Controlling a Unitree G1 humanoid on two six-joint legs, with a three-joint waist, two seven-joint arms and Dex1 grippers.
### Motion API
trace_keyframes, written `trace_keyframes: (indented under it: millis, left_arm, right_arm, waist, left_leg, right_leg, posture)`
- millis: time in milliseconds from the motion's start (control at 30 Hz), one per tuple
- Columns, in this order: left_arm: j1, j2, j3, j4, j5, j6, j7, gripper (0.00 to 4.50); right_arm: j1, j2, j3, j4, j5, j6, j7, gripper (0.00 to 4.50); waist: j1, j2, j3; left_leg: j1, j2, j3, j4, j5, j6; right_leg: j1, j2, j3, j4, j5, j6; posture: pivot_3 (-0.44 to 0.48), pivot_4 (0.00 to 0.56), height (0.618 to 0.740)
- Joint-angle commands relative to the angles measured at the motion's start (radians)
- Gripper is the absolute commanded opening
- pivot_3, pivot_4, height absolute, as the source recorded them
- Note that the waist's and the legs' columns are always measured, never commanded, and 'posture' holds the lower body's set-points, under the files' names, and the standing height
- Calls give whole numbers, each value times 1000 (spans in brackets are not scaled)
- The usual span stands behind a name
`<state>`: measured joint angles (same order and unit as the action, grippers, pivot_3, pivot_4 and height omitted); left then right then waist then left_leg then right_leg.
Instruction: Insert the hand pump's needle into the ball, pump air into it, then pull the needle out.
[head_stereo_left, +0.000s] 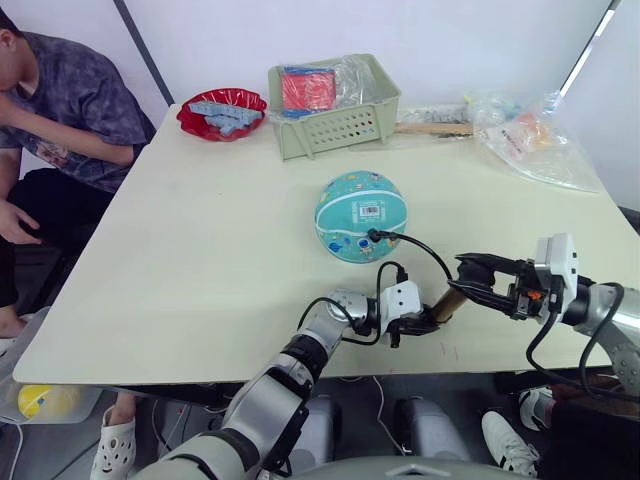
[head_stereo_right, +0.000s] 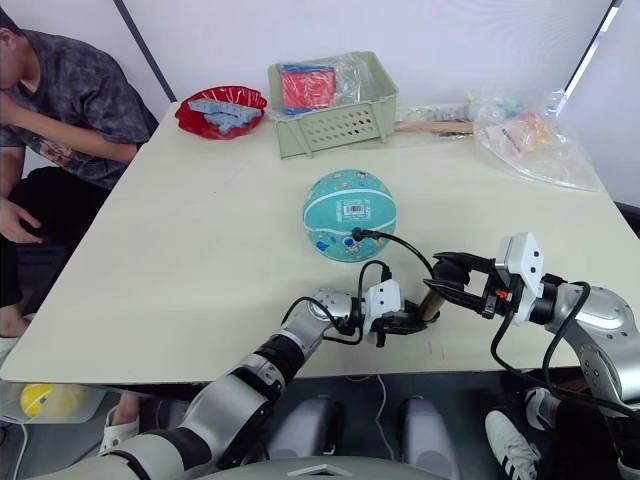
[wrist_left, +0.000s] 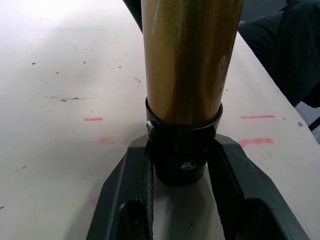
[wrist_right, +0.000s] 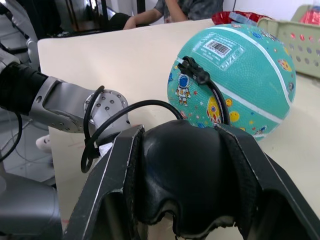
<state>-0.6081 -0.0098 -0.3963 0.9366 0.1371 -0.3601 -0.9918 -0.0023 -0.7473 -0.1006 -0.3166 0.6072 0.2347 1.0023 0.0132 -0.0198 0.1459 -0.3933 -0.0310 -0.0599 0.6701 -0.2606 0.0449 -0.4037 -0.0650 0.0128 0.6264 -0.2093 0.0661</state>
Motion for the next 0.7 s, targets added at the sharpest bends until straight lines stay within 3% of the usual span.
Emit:
trace_keyframes:
  millis: [33,367,700]
  left_arm:
    - [21,23,-17,30,24,20,-17,1089]
    - [19,24,-22,36,26,20,-21,1089]
    - [30,20,-30,31,24,21,-20,1089]
  right_arm:
    - [10,-15,-22,19,4,47,5,1723]
    - [-147,-122,-252,-93,308,267,-32,1723]
    - [-328,-255,-403,-55,514,454,-62,1723]
  waist:
    - [0,0,0]
    - [1,5,4]
    - [2,7,6]
  left_leg:
    - [0,0,0,0,0,0]
    - [-4,-1,0,0,0,0]
    - [-5,-1,1,0,0,0]
  right_leg:
    - [0,0,0,0,0,0]
    - [-3,-2,0,0,0,0]
    - [-4,-3,1,0,0,0]
  posture:
    - [0,150,738]
    - [0,150,738]
    - [0,150,738]
